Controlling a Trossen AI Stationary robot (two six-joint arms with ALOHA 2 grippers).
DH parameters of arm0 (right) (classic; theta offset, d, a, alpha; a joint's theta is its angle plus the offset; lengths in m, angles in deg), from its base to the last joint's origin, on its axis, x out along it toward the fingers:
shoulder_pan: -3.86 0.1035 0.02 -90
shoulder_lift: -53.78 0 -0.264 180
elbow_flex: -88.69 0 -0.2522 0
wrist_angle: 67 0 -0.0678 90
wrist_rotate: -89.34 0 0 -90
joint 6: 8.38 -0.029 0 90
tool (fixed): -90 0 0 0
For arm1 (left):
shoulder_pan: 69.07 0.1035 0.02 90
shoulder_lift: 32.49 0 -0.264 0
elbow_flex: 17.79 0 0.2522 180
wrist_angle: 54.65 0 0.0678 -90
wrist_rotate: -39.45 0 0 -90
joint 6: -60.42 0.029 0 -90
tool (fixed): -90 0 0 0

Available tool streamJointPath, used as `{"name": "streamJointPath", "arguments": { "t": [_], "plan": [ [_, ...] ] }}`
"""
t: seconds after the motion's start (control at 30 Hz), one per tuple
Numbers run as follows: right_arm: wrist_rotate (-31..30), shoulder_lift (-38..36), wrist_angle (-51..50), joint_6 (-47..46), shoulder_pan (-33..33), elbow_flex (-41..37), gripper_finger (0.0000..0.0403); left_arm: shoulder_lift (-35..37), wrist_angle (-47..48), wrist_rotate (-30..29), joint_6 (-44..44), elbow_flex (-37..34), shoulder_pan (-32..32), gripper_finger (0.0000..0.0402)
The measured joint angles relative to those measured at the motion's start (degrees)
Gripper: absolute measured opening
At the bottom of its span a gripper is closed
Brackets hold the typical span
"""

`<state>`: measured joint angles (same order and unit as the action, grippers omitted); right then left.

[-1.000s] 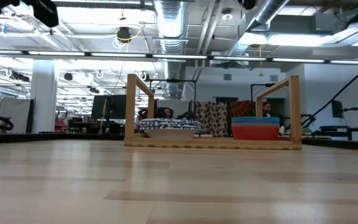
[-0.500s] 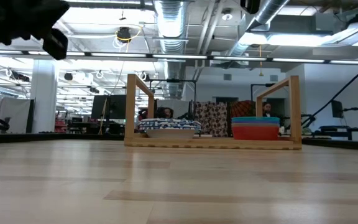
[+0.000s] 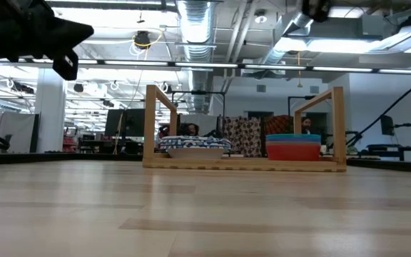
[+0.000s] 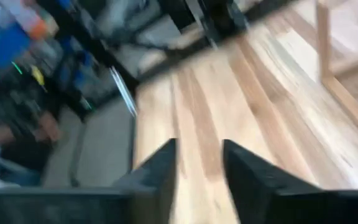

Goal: Place and stack bowls onto a shelf
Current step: Return to Home Position

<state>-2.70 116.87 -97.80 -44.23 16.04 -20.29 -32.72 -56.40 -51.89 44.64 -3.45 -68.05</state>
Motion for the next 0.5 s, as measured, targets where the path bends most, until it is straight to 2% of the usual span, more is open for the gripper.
{"name": "streamJointPath", "arguments": {
  "t": [0.13,0.17,0.3,0.43,0.5],
  "plan": [
    [-1.19,-5.08,-6.33,2.76,3.34,-1.01,0.0038,-0.08,1.77,0.41,1.39,-0.02,0.00,0.0000],
    [-1.25,-6.82,-7.06,2.87,4.20,-2.09,0.0022,-0.10,1.95,0.43,1.39,-0.03,0.00,0.0000],
    [-3.78,-14.42,-4.08,0.67,9.45,-8.55,0.0026,-0.09,3.16,0.28,1.48,-0.06,0.00,0.0000],
    [-7.43,-21.33,4.10,-0.10,14.65,-16.71,0.0017,-0.09,4.20,-0.97,1.52,-0.10,0.00,0.0000],
    [-8.17,-23.40,9.44,-0.12,15.01,-20.30,0.0017,-0.09,5.85,-0.97,1.52,-0.11,-0.02,0.0000]
  ]
}}
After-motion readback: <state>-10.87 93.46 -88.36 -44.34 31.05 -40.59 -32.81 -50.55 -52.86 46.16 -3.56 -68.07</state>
